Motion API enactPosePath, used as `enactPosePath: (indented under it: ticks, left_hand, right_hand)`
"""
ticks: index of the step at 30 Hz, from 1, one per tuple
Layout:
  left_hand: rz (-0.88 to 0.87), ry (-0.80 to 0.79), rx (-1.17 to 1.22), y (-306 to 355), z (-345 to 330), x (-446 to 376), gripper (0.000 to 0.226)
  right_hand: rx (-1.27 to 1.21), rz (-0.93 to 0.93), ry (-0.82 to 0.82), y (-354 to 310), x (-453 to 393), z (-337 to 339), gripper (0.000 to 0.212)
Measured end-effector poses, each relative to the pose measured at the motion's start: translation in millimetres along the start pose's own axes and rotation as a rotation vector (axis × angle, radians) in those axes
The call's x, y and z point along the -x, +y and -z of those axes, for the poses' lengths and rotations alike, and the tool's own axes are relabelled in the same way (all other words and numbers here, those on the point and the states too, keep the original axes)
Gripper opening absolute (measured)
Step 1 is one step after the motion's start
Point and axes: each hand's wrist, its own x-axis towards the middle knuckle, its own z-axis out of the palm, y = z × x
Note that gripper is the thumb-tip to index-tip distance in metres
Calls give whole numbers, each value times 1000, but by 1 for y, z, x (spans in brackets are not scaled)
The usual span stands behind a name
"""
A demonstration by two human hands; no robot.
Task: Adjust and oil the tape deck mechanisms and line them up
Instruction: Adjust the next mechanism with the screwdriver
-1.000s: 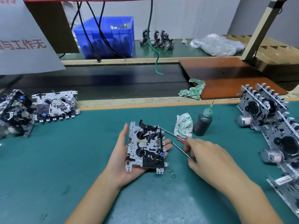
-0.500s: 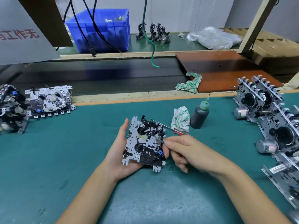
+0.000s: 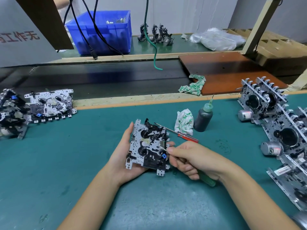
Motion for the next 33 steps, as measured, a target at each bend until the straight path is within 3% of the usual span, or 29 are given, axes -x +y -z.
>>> enactPosePath:
  ticks: [15, 25, 33]
  left_hand:
    - [6, -12, -8, 0, -4, 0, 71]
    - [0, 80, -3, -2, -8, -2, 81]
    - [-20, 173, -58, -2, -10, -4, 72]
  right_hand:
    - [48, -12, 20, 4, -5, -2, 48]
    - [108, 42, 67, 5, -6, -5, 60]
    - [294, 57, 90, 3, -5, -3, 61]
